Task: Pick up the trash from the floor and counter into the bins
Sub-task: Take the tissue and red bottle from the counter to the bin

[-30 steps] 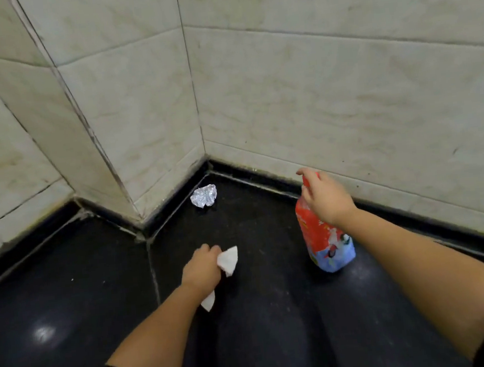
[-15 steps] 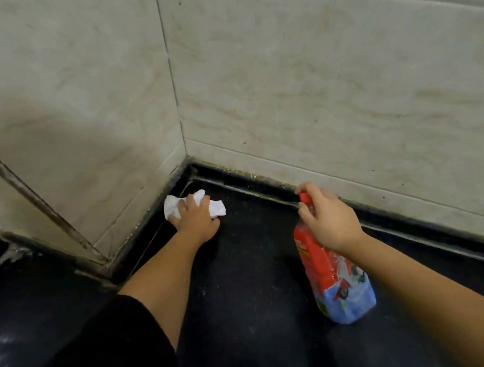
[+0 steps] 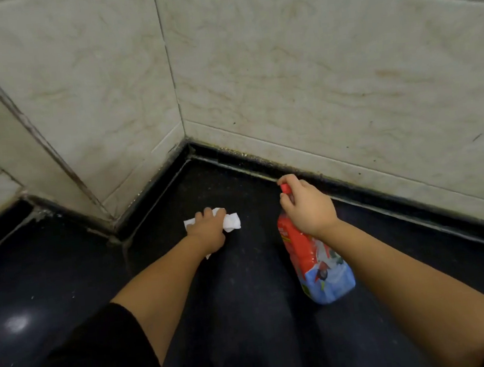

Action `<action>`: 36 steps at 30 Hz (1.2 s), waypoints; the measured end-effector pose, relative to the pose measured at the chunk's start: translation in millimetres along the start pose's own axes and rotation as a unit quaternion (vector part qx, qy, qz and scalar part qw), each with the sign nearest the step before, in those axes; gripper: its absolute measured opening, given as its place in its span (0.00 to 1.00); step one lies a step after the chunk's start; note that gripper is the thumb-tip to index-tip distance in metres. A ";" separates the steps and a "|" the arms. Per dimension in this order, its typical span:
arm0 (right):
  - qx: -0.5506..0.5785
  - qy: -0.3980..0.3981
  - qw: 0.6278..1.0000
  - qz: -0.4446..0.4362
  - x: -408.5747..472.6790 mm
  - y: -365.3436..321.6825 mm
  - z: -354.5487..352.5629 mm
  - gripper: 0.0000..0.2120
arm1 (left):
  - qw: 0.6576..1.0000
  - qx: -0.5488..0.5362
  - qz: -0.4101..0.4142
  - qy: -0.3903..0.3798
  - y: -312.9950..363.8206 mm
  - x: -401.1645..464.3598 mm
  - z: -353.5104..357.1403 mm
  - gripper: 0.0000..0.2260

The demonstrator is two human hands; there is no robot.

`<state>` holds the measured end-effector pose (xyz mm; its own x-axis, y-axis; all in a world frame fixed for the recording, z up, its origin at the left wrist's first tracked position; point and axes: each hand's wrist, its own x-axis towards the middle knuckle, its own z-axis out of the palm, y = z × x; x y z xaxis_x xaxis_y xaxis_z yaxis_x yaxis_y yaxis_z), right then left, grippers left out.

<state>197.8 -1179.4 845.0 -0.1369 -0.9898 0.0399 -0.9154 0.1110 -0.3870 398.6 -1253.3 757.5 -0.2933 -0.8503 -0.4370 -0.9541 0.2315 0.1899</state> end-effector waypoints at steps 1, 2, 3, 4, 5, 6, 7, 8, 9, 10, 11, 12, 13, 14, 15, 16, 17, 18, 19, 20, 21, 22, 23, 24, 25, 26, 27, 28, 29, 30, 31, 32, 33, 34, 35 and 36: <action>0.002 -0.011 1.000 -0.003 -9.2 2.7 -0.9 0.15 | 1.000 -0.012 0.002 -0.007 7.1 -14.2 5.7 0.29; 0.007 -0.019 1.000 -0.011 -18.4 4.1 -3.3 0.15 | 1.000 -0.027 -0.001 -0.010 13.7 -29.0 10.6 0.29; 0.013 -0.025 0.999 -0.022 -27.1 4.5 -6.5 0.15 | 0.999 -0.041 -0.009 -0.008 19.5 -44.4 15.5 0.29; 0.019 -0.030 0.999 -0.040 -35.3 3.6 -10.0 0.15 | 0.998 -0.054 -0.019 0.000 24.0 -60.5 19.7 0.29; 0.022 -0.036 0.997 -0.062 -43.7 1.4 -13.1 0.16 | 0.997 -0.064 -0.033 0.012 27.3 -77.5 23.5 0.29; 0.027 -0.044 0.995 -0.087 -53.2 -1.9 -15.8 0.15 | 0.996 -0.073 -0.047 0.027 29.4 -95.9 26.5 0.29; 0.032 -0.052 0.992 -0.110 -63.9 -6.2 -18.1 0.15 | 0.993 -0.086 -0.064 0.045 29.9 -115.6 29.4 0.28; 0.041 -0.061 0.989 -0.131 -75.9 -11.3 -20.2 0.15 | 0.989 -0.103 -0.083 0.063 28.8 -136.1 33.1 0.28; 0.050 -0.071 0.985 -0.150 -88.9 -17.1 -21.9 0.15 | 0.983 -0.122 -0.107 0.082 26.9 -158.1 38.1 0.28; 0.061 -0.080 0.981 -0.168 -103.2 -23.3 -23.8 0.15 | 0.977 -0.138 -0.129 0.096 25.1 -181.0 44.0 0.27; 0.072 -0.090 0.976 -0.182 -119.2 -28.9 -25.1 0.15 | 0.972 -0.148 -0.150 0.105 23.9 -204.7 51.1 0.27; 0.081 -0.103 0.972 -0.195 -136.6 -34.7 -26.4 0.14 | 0.967 -0.154 -0.170 0.111 23.3 -229.3 59.5 0.27; 0.089 -0.117 0.967 -0.208 -153.2 -41.1 -26.8 0.14 | 0.961 -0.159 -0.192 0.116 22.0 -253.4 68.3 0.27; 0.094 -0.133 0.961 -0.225 -168.5 -48.5 -26.5 0.14 | 0.954 -0.167 -0.215 0.124 20.0 -277.2 77.2 0.27; 0.099 -0.152 0.953 -0.243 -183.2 -57.9 -25.7 0.14 | 0.946 -0.177 -0.238 0.132 17.0 -301.5 86.2 0.26; 0.105 -0.171 0.945 -0.259 -198.2 -69.4 -24.2 0.13 | 0.937 -0.186 -0.260 0.141 13.3 -327.5 95.4 0.26; 0.113 -0.190 0.937 -0.271 -212.9 -82.1 -22.3 0.13 | 0.928 -0.193 -0.280 0.151 9.2 -353.4 104.0 0.26; 0.124 -0.208 0.928 -0.283 -228.4 -96.6 -20.5 0.13 | 0.918 -0.200 -0.301 0.161 4.4 -380.5 112.4 0.26; 0.135 -0.225 0.919 -0.295 -245.3 -112.6 -17.7 0.13 | 0.905 -0.212 -0.325 0.172 -1.1 -409.2 121.4 0.26; 0.146 -0.241 0.910 -0.305 -264.1 -129.1 -15.2 0.13 | 0.891 -0.226 -0.350 0.183 -6.9 -439.4 131.0 0.26; 0.153 -0.258 0.900 -0.317 -284.3 -145.2 -11.9 0.13 | 0.875 -0.238 -0.375 0.193 -11.8 -470.8 141.4 0.26; 0.155 -0.274 0.889 -0.334 -306.5 -161.2 -7.5 0.13 | 0.859 -0.251 -0.398 0.203 -17.0 -503.4 154.2 0.26; 0.151 -0.288 0.877 -0.355 -330.6 -176.2 -1.8 0.13 | 0.843 -0.261 -0.420 0.213 -21.4 -536.9 169.1 0.26; 0.144 -0.303 0.864 -0.376 -357.2 -190.2 4.0 0.13 | 0.826 -0.270 -0.442 0.223 -23.7 -572.2 185.1 0.26; 0.138 -0.319 0.849 -0.398 -386.4 -203.1 10.9 0.13 | 0.806 -0.278 -0.468 0.232 -24.6 -608.7 203.1 0.26; 0.130 -0.336 0.833 -0.419 -416.9 -214.5 18.7 0.13 | 0.784 -0.285 -0.497 0.238 -22.5 -645.6 221.9 0.25; 0.124 -0.352 0.817 -0.440 -449.8 -224.7 25.3 0.12 | 0.761 -0.292 -0.527 0.239 -17.5 -682.6 241.6 0.25; 0.116 -0.368 0.801 -0.458 -485.0 -233.5 31.2 0.12 | 0.739 -0.298 -0.554 0.242 -11.3 -720.0 263.6 0.25; 0.109 -0.381 0.784 -0.478 -521.6 -240.5 38.3 0.12 | 0.719 -0.299 -0.578 0.244 -2.3 -757.1 285.9 0.25; 0.101 -0.394 0.768 -0.496 -559.5 -245.4 43.3 0.12 | 0.698 -0.302 -0.603 0.242 9.4 -793.5 308.9 0.25; 0.094 -0.406 0.752 -0.511 -597.2 -248.7 48.3 0.12 | 0.679 -0.303 -0.625 0.238 22.4 -828.7 334.4 0.25; 0.088 -0.417 0.738 -0.523 -635.2 -249.7 52.8 0.13 | 0.661 -0.308 -0.643 0.235 37.2 -862.5 359.1 0.26; 0.083 -0.430 0.722 -0.535 -681.1 -249.3 58.3 0.13 | 0.637 -0.319 -0.663 0.231 57.3 -902.0 387.3 0.26; 0.079 -0.440 0.714 -0.539 -712.4 -247.4 61.4 0.13 | 0.618 -0.330 -0.674 0.233 73.0 -928.3 407.9 0.26; 0.076 -0.449 0.704 -0.545 -740.3 -244.3 64.3 0.13 | 0.599 -0.343 -0.685 0.233 86.7 -951.6 429.5 0.26; 0.072 -0.464 0.683 -0.560 -782.2 -239.4 67.7 0.13 | 0.573 -0.359 -0.701 0.226 110.9 -984.7 454.7 0.26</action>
<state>549.7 -437.9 844.1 0.9780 -0.0847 -0.1908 -0.1941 -0.7055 -0.6816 554.2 -175.4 809.1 0.9320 -0.0347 -0.3607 0.0863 -0.9455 0.3140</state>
